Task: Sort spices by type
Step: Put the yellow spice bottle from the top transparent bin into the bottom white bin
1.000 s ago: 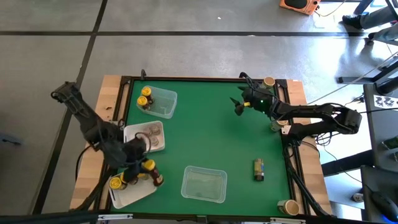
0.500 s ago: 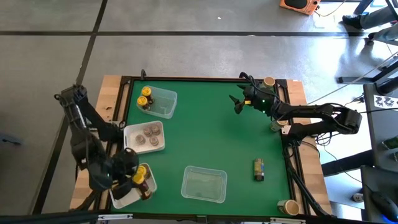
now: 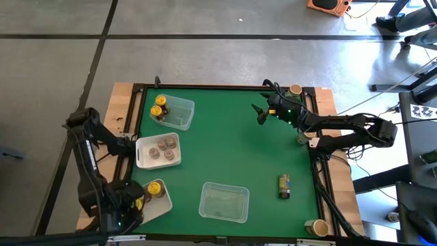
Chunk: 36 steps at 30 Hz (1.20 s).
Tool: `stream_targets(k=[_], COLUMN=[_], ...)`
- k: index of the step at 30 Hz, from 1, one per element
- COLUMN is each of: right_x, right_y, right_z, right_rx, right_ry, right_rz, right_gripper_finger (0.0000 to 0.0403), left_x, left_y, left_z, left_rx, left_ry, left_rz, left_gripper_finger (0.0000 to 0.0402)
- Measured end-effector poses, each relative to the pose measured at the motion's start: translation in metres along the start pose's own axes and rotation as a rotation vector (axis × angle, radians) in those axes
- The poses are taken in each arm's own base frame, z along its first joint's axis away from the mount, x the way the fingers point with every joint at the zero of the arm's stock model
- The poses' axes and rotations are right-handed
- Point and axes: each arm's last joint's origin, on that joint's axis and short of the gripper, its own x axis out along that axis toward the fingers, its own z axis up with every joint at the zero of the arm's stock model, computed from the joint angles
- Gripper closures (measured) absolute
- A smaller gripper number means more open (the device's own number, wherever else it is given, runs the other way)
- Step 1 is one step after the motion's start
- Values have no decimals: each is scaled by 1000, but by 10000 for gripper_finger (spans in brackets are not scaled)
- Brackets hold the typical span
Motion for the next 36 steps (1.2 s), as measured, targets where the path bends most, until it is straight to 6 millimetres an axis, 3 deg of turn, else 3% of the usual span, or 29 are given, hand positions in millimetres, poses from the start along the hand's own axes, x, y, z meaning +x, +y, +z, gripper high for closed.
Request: stream_targets(k=[10,17,21,29,36], right_x=[0,0,0,0,0], right_y=[0,0,0,0,0], right_z=[0,0,0,-1,-1], right_rx=[26,26,25,24,24], right_ry=[0,1,3,8,7], right_rz=[0,0,1,1,1], right_gripper_finger=[66,66,66,66,66], left_x=[19,19,18,-9,-45], left_y=[-2,0,0,3,18], left_z=[-17,-15,-15,-7,21], left_rx=[19,-43,-3,67,35], left_ry=[25,19,31,-17,-308], left_rz=[97,125,116,1,-200], left_gripper_finger=[181,109,87,82,80])
